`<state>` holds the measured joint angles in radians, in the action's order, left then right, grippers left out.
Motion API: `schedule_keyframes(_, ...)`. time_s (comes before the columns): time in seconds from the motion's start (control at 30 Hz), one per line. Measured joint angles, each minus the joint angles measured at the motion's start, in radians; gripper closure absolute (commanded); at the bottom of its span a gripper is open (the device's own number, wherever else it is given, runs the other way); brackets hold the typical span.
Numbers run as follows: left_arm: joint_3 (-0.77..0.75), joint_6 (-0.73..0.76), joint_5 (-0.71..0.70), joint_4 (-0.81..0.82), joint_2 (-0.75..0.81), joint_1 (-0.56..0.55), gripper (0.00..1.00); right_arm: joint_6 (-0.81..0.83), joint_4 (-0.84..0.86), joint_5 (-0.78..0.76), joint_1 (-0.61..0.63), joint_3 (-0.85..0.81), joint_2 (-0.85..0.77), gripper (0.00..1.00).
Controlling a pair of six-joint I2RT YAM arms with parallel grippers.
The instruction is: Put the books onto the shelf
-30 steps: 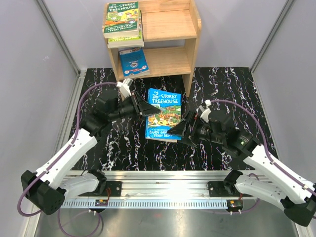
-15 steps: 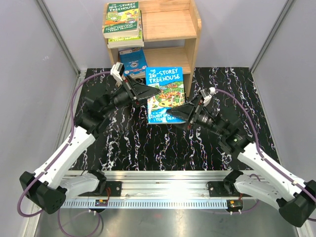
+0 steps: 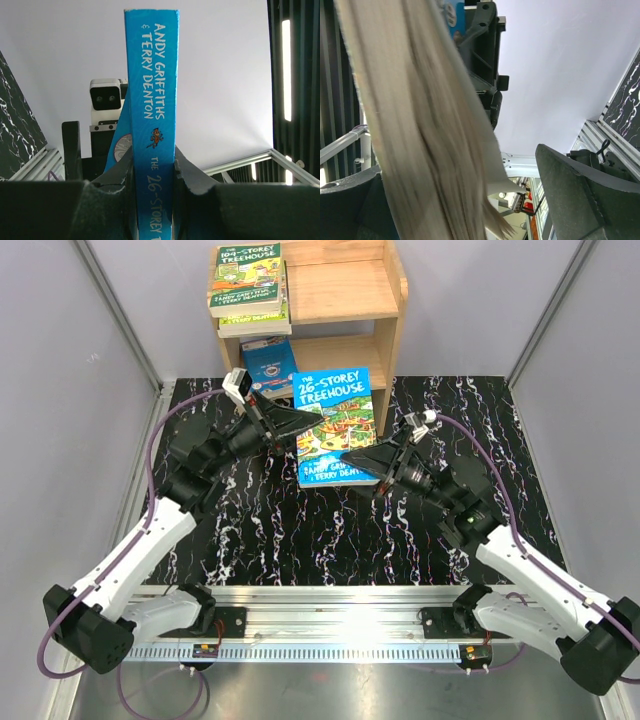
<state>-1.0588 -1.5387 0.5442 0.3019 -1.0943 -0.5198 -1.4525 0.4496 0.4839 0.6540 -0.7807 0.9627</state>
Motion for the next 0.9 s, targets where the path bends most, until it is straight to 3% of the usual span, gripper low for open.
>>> schedule_keyframes(0.03,0.005,-0.003,0.000,0.000,0.000,0.000,1.00,0.000,-0.005,0.000,-0.002,0.001,-0.005,0.00)
schedule_keyframes(0.17,0.005,0.015,0.000,-0.030,0.003,0.000,1.00,0.002,-0.031,0.000,-0.010,0.001,-0.031,0.24)
schedule_keyframes(0.2,0.004,0.028,0.000,-0.043,0.005,0.000,1.00,0.006,-0.040,0.000,-0.013,0.001,-0.038,0.46)
schedule_keyframes(0.3,0.000,0.070,0.000,-0.103,0.012,0.000,1.00,0.022,-0.078,0.004,-0.015,0.001,-0.062,0.76)
schedule_keyframes(0.4,0.001,0.099,-0.003,-0.167,0.020,-0.006,1.00,0.052,-0.130,0.008,-0.017,-0.003,-0.084,0.91)
schedule_keyframes(0.5,0.001,0.129,-0.008,-0.219,0.039,-0.010,1.00,0.090,-0.203,0.018,-0.017,-0.026,-0.090,0.95)
schedule_keyframes(0.6,-0.013,0.183,-0.016,-0.302,0.056,-0.011,1.00,0.150,-0.315,0.033,-0.016,-0.077,-0.089,0.93)
schedule_keyframes(0.9,-0.278,0.444,-0.053,-0.699,0.005,-0.032,0.99,0.329,-0.632,0.030,-0.011,-0.251,-0.048,1.00)
